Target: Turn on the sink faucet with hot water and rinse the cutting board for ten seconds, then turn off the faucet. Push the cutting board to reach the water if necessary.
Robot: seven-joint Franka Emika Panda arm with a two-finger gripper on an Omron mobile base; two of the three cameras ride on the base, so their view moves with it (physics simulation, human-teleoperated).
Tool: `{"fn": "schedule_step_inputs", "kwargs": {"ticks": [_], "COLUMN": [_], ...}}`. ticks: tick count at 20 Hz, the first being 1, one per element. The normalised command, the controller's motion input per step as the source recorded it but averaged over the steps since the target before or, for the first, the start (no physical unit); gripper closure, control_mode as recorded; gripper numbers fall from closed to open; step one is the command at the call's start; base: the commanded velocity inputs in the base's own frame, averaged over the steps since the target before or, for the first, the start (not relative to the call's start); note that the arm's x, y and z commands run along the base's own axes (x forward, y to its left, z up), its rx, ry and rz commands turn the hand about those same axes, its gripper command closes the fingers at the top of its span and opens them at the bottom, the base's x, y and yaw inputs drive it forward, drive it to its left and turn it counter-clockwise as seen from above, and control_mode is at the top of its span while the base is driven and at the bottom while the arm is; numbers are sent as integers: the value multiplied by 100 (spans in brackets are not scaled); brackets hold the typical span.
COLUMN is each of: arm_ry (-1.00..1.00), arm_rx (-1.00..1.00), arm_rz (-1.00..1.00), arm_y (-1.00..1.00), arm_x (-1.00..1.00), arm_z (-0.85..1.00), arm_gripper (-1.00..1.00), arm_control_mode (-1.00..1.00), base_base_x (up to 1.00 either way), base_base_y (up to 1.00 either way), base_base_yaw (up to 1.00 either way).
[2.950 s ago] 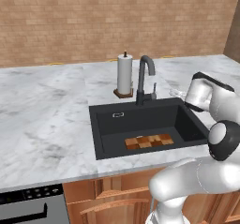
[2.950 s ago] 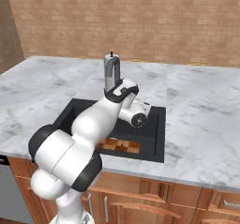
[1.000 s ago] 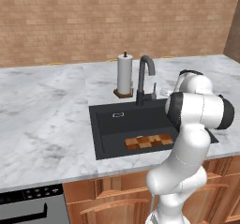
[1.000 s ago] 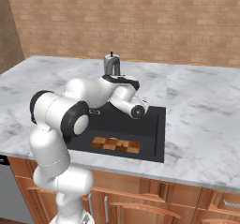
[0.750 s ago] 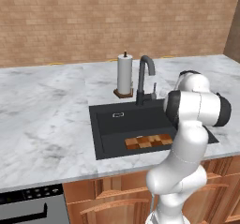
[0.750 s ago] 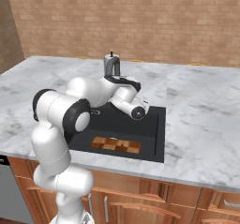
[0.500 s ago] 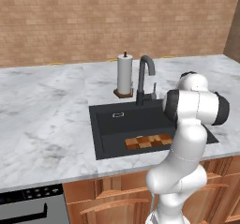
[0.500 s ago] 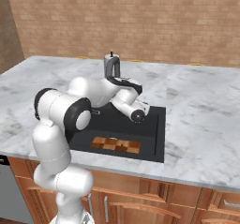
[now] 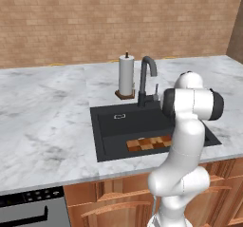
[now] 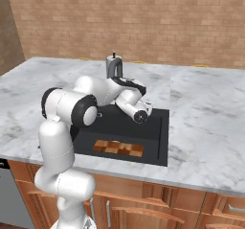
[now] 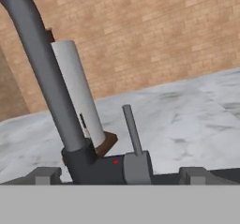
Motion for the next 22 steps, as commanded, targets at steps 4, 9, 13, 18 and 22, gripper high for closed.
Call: {"fn": "schedule_step_inputs", "kwargs": {"ticks": [4,9,13,18,22], "arm_ry": [0,0,0,0,0], "arm_rx": [0,0,0,0,0], "arm_rz": [0,0,0,0,0], "arm_y": [-2,0,0,0,0], "arm_x": [25,23,25,17,14], "arm_z": [0,0,-6,-11,-2], "arm_gripper": [-100,-100,-100,-100,-100], "arm_control_mode": [-100,-100,-100,-100,-100], "base_base_x": [0,0,0,0,0], "base_base_y": [0,0,0,0,0], "base_base_yaw": [0,0,0,0,0]}}
